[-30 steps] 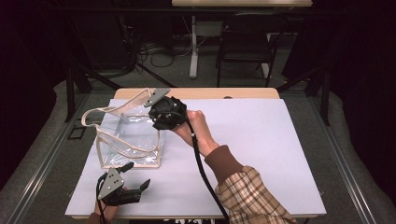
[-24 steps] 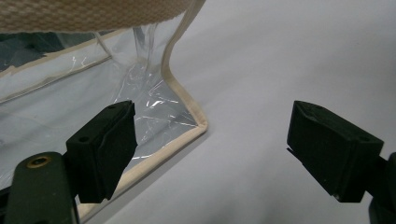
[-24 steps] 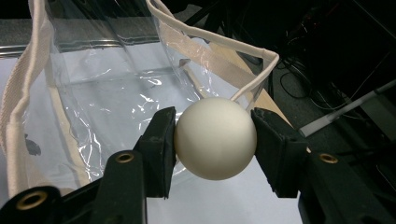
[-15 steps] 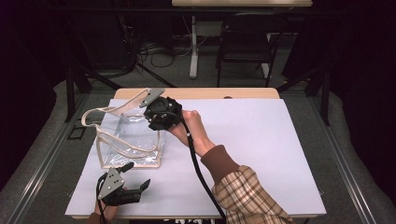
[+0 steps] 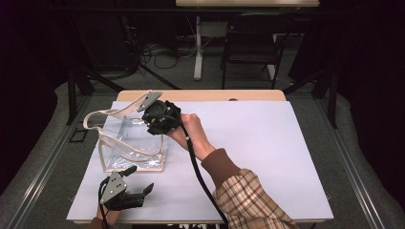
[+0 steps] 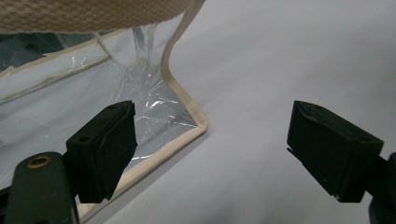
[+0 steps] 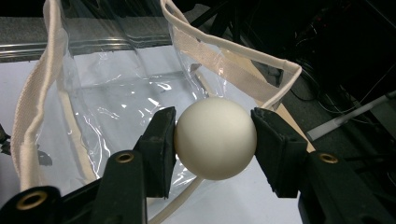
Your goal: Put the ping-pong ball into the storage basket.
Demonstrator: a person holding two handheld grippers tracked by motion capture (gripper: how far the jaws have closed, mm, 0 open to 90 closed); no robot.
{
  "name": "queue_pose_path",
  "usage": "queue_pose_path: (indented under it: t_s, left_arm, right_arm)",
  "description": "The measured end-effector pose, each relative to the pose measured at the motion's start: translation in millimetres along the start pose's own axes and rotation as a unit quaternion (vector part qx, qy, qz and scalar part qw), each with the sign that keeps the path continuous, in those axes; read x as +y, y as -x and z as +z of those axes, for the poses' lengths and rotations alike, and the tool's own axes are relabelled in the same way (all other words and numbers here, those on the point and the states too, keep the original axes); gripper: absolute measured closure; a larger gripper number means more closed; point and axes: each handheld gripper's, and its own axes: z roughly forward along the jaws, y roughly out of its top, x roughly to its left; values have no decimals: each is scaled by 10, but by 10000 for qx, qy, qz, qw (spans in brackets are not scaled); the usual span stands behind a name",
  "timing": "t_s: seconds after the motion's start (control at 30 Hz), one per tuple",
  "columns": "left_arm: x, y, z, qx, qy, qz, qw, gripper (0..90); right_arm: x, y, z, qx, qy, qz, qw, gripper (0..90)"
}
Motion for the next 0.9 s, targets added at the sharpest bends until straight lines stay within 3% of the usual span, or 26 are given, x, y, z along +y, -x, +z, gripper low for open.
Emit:
queue_pose_path:
  t_s: [0.9]
  left_arm:
    - [2, 1, -2, -1, -5, 13, 10000, 159]
  right_arm:
    - [18, -126, 152, 203, -160, -75, 9996, 510]
